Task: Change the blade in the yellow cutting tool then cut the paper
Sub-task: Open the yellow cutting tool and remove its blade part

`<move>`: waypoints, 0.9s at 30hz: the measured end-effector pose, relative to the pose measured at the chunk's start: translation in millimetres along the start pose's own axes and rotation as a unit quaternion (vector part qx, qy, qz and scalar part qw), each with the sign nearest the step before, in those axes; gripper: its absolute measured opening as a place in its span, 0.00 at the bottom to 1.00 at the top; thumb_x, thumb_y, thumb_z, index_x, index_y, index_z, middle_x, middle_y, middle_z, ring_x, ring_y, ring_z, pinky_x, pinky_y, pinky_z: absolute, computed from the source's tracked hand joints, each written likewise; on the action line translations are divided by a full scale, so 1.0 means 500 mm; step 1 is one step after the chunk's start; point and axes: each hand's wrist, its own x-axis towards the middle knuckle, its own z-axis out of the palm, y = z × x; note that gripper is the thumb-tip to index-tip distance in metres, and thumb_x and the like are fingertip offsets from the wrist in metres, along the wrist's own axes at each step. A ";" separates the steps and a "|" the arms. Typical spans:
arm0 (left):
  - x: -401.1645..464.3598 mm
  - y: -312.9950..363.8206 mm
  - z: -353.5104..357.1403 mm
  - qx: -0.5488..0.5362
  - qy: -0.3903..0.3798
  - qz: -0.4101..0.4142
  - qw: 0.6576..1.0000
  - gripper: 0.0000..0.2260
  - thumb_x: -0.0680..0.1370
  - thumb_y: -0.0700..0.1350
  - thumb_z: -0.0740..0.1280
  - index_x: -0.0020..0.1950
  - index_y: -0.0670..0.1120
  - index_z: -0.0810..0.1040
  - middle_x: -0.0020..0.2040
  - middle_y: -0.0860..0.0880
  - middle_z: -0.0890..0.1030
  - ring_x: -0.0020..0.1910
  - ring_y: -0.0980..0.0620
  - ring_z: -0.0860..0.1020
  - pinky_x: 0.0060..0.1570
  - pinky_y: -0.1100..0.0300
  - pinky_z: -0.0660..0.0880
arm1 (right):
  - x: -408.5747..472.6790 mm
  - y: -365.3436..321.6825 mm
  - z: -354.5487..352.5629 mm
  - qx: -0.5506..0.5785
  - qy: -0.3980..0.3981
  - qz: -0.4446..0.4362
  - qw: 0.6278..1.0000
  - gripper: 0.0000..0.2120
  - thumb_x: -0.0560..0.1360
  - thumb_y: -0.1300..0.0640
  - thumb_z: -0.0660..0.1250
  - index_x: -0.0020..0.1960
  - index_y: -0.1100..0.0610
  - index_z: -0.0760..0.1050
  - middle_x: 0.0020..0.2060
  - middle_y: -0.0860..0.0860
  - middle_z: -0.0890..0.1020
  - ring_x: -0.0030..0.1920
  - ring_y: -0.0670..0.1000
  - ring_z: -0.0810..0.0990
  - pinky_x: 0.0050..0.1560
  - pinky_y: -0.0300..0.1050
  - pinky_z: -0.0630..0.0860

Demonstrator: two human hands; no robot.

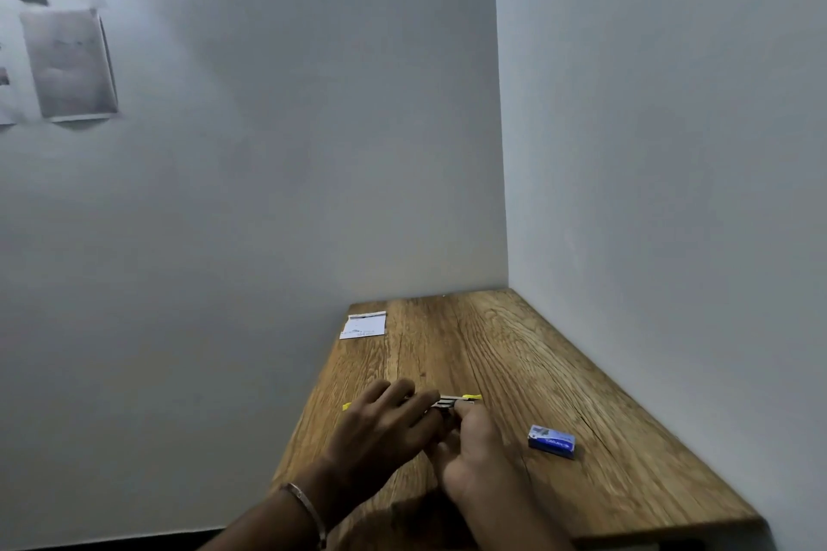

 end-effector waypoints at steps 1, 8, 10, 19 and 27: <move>-0.002 0.000 0.001 0.002 0.001 -0.001 1.000 0.07 0.78 0.41 0.65 0.46 0.50 0.82 0.50 0.52 0.84 0.41 0.52 0.81 0.35 0.57 0.79 | 0.004 0.001 -0.002 -0.006 0.000 0.000 1.000 0.13 0.81 0.63 0.55 0.47 0.67 0.76 0.31 0.59 0.82 0.35 0.56 0.81 0.38 0.47 0.75; -0.010 0.000 0.007 0.000 -0.013 -0.008 1.000 0.07 0.78 0.42 0.64 0.47 0.50 0.81 0.50 0.52 0.84 0.41 0.52 0.80 0.35 0.58 0.79 | 0.027 0.005 -0.009 0.002 0.004 0.008 1.000 0.10 0.82 0.64 0.56 0.54 0.66 0.76 0.38 0.59 0.79 0.38 0.55 0.78 0.39 0.47 0.75; -0.012 -0.001 0.010 -0.013 -0.028 -0.010 0.999 0.07 0.78 0.42 0.64 0.48 0.49 0.82 0.51 0.52 0.83 0.42 0.52 0.80 0.36 0.58 0.79 | 0.036 0.011 -0.015 0.009 0.004 0.012 1.000 0.11 0.82 0.63 0.57 0.59 0.65 0.75 0.41 0.60 0.80 0.40 0.56 0.79 0.40 0.48 0.75; -0.008 -0.009 0.015 -0.082 -0.123 -0.063 0.987 0.07 0.71 0.44 0.76 0.48 0.51 0.82 0.50 0.55 0.85 0.40 0.56 0.80 0.35 0.61 0.78 | 0.048 0.017 -0.016 0.034 0.016 0.016 0.999 0.15 0.83 0.65 0.56 0.67 0.69 0.71 0.44 0.63 0.78 0.41 0.59 0.78 0.42 0.51 0.76; -0.012 -0.003 0.015 -0.224 -0.134 -0.263 0.929 0.06 0.76 0.48 0.70 0.52 0.55 0.80 0.44 0.58 0.83 0.41 0.62 0.77 0.38 0.67 0.75 | 0.049 -0.021 -0.065 -0.062 -0.033 0.020 0.997 0.09 0.79 0.71 0.58 0.53 0.71 0.76 0.42 0.64 0.81 0.42 0.58 0.82 0.38 0.47 0.82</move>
